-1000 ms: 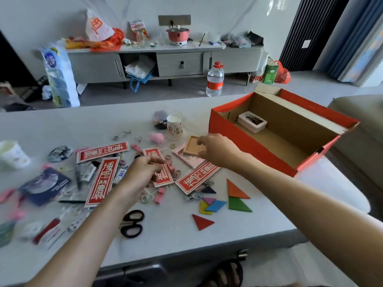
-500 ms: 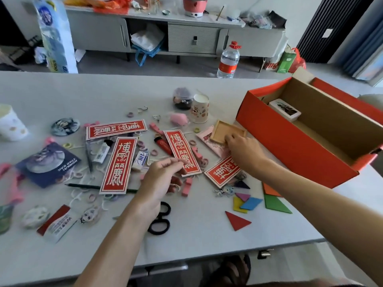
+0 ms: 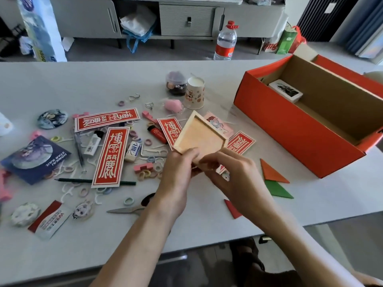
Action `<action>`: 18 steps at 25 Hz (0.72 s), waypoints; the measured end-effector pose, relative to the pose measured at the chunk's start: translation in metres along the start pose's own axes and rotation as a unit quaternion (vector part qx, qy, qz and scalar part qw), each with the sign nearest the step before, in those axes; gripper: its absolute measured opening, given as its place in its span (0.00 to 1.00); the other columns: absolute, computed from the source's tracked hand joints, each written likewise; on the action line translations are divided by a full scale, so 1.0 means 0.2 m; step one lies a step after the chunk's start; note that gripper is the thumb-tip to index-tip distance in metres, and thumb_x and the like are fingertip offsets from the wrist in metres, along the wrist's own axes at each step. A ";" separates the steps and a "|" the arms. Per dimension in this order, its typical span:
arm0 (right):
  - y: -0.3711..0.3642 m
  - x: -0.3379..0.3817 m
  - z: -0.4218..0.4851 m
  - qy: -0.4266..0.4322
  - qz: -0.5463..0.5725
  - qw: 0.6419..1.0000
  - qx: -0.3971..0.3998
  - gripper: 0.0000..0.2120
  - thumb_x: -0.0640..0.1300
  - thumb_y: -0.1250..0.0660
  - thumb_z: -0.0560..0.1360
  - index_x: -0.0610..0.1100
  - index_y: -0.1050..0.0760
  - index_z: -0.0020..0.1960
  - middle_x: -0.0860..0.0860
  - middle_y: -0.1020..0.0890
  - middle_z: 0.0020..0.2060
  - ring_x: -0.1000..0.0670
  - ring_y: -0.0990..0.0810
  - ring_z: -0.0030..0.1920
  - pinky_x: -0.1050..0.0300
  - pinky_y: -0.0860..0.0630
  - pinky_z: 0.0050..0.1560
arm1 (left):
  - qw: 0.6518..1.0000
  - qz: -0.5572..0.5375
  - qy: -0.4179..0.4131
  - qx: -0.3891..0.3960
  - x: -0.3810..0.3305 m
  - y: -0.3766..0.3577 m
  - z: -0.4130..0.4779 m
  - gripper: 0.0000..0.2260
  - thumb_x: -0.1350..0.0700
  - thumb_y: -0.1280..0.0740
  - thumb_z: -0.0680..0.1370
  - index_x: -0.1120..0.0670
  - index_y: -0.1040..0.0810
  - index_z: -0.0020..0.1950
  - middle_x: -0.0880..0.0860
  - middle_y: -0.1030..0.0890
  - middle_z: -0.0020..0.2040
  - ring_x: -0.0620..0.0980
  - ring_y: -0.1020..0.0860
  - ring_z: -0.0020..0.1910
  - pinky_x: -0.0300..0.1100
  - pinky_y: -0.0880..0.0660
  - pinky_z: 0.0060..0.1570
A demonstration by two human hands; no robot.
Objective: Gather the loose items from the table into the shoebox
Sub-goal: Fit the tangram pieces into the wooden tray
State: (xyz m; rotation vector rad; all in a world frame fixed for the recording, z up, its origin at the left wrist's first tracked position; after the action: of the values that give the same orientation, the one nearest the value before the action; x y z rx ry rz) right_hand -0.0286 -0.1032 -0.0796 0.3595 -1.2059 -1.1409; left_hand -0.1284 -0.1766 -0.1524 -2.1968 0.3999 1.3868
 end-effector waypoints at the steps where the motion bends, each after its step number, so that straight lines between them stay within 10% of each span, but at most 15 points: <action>1: 0.03 -0.05 -0.01 -0.019 -0.002 1.000 -0.001 0.09 0.42 0.27 0.72 0.47 0.19 0.52 0.54 0.20 0.46 0.57 0.22 0.44 0.66 0.25 0.45 | 1.000 -0.015 0.004 -0.018 0.02 0.01 0.01 0.11 0.60 0.35 0.79 0.55 0.19 0.59 0.57 0.15 0.50 0.56 0.16 0.48 0.45 0.19 0.38; 4: 0.19 -0.45 -0.07 -0.207 -0.128 0.970 0.007 0.13 0.51 0.29 0.73 0.52 0.23 0.56 0.54 0.21 0.51 0.54 0.23 0.48 0.57 0.24 0.45 | 0.998 -0.042 0.034 -0.037 0.07 -0.02 0.00 0.09 0.59 0.36 0.80 0.53 0.21 0.58 0.58 0.15 0.50 0.58 0.16 0.47 0.53 0.17 0.42; 8: 0.20 -0.85 -0.24 -0.424 -0.289 0.843 0.164 0.29 0.63 0.31 0.71 0.45 0.30 0.63 0.44 0.26 0.58 0.42 0.26 0.58 0.47 0.24 0.53 | 0.998 -0.026 0.055 0.012 0.09 -0.08 0.01 0.08 0.57 0.38 0.82 0.52 0.23 0.59 0.58 0.15 0.51 0.60 0.15 0.47 0.57 0.18 0.43; 18: 0.13 -0.93 -0.22 -0.398 -0.175 0.891 0.135 0.19 0.57 0.26 0.69 0.49 0.30 0.51 0.49 0.26 0.49 0.46 0.27 0.50 0.50 0.26 0.47 | 0.995 -0.034 0.076 0.057 0.14 -0.15 0.03 0.07 0.56 0.38 0.82 0.49 0.21 0.56 0.55 0.14 0.50 0.58 0.16 0.50 0.59 0.18 0.45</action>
State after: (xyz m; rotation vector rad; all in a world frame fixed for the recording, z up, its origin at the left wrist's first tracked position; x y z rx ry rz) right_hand 0.0376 0.0501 -0.1779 0.3340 -2.0993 -1.5008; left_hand -0.1058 -0.1472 -0.1730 -2.2078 0.4434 1.1384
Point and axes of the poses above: each hand's wrist, its own z-axis towards the middle knuckle, its own y-axis out of the back of the hand, x = y × z, the point moved 8 cm from there along z, towards the middle knuckle
